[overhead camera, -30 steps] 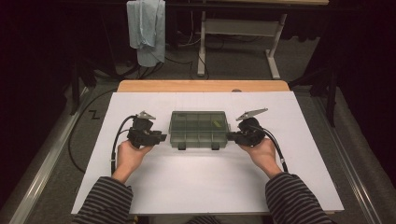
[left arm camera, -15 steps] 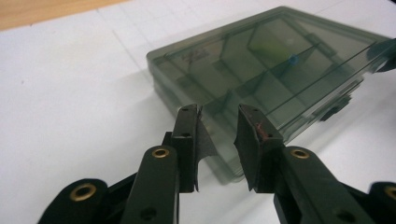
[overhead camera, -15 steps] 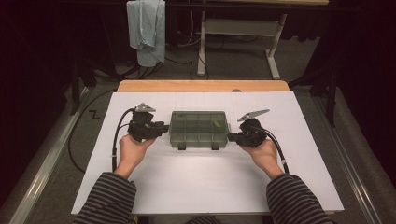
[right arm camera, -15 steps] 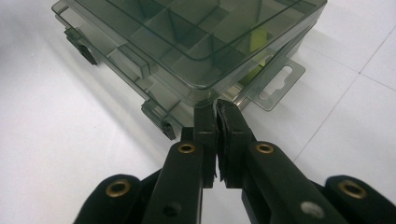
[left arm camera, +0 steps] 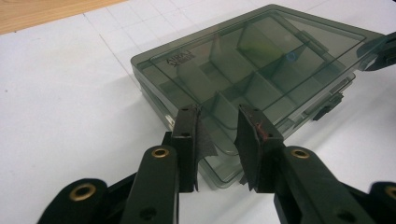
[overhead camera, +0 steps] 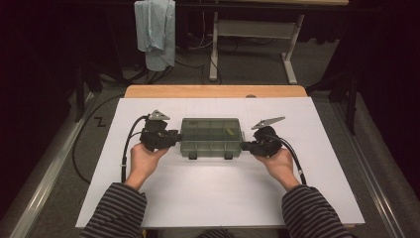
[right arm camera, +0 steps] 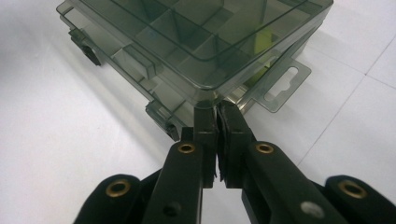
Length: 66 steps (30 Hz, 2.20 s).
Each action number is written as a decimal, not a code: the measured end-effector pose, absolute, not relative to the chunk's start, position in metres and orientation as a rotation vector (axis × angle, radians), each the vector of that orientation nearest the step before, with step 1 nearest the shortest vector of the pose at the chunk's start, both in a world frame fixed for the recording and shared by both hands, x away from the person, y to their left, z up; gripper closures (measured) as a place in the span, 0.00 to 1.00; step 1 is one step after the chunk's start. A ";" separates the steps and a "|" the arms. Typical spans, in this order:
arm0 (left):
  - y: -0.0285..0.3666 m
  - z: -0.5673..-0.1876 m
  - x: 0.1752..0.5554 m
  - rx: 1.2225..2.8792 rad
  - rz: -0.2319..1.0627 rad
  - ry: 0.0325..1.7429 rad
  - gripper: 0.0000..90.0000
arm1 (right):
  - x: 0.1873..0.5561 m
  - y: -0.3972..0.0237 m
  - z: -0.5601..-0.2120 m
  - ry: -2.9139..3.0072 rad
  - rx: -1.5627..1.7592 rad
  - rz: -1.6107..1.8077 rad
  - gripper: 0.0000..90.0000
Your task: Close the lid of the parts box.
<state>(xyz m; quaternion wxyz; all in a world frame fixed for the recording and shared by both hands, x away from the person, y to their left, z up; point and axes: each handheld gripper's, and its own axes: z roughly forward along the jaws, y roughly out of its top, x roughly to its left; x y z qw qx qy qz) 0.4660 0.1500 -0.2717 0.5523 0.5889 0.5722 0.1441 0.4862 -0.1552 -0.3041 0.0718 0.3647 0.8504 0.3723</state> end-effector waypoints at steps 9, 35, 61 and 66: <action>0.149 -0.275 0.468 1.404 0.339 1.350 0.77 | 0.487 -0.160 -0.304 2.543 1.113 1.124 0.99; 0.143 -0.287 0.467 1.430 0.318 1.359 0.77 | 0.486 -0.164 -0.294 2.492 1.104 1.142 1.00; 0.134 -0.298 0.466 1.475 0.335 1.348 0.78 | 0.486 -0.146 -0.296 2.520 1.063 1.150 1.00; 0.133 -0.300 0.465 1.479 0.336 1.347 0.78 | 0.486 -0.143 -0.297 2.529 1.062 1.137 1.00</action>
